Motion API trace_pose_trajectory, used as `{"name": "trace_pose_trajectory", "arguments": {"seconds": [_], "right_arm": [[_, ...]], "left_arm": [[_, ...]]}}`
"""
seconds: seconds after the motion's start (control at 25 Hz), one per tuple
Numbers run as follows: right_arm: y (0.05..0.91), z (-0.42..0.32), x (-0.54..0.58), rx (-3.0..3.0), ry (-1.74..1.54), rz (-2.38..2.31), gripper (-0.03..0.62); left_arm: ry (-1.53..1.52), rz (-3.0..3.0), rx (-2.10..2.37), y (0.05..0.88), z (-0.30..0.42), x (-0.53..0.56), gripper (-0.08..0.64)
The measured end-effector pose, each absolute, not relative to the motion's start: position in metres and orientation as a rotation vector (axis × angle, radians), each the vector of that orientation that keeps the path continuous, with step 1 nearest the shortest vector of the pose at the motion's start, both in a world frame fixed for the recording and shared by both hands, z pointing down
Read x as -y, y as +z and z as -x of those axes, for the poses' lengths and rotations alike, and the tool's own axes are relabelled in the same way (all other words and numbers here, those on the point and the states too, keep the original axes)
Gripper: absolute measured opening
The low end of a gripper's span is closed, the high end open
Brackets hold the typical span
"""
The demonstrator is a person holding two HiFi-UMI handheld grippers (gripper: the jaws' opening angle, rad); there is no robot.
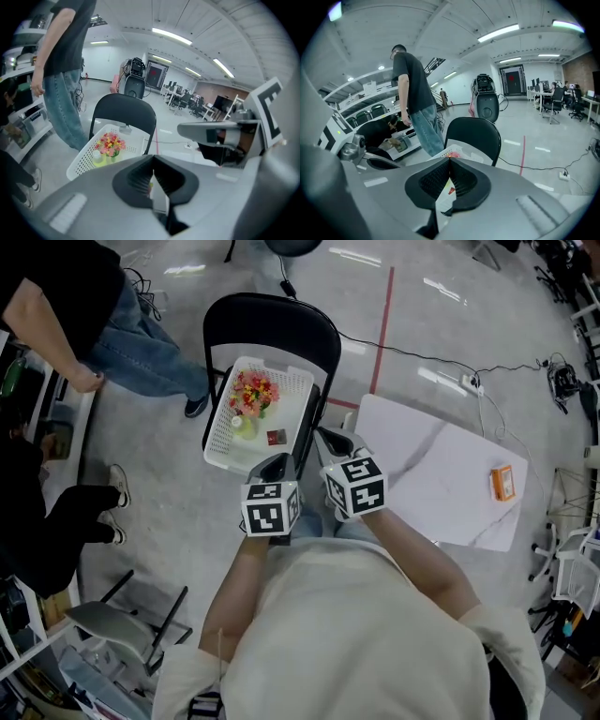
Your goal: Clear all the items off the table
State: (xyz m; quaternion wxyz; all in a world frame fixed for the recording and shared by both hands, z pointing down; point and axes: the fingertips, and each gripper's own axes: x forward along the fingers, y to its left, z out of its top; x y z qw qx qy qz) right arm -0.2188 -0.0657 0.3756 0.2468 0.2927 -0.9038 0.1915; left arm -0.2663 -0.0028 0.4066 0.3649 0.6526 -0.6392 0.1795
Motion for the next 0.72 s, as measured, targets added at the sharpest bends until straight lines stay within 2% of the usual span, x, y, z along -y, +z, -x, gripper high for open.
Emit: {"name": "trace_pose_trajectory", "arguments": {"seconds": [0.72], "right_arm": [[0.355,0.186,0.048,2.500,0.526,-0.840,-0.002]], "left_arm": [[0.477,-1.865,1.566,0.376,0.234,0.022,0.008]]}}
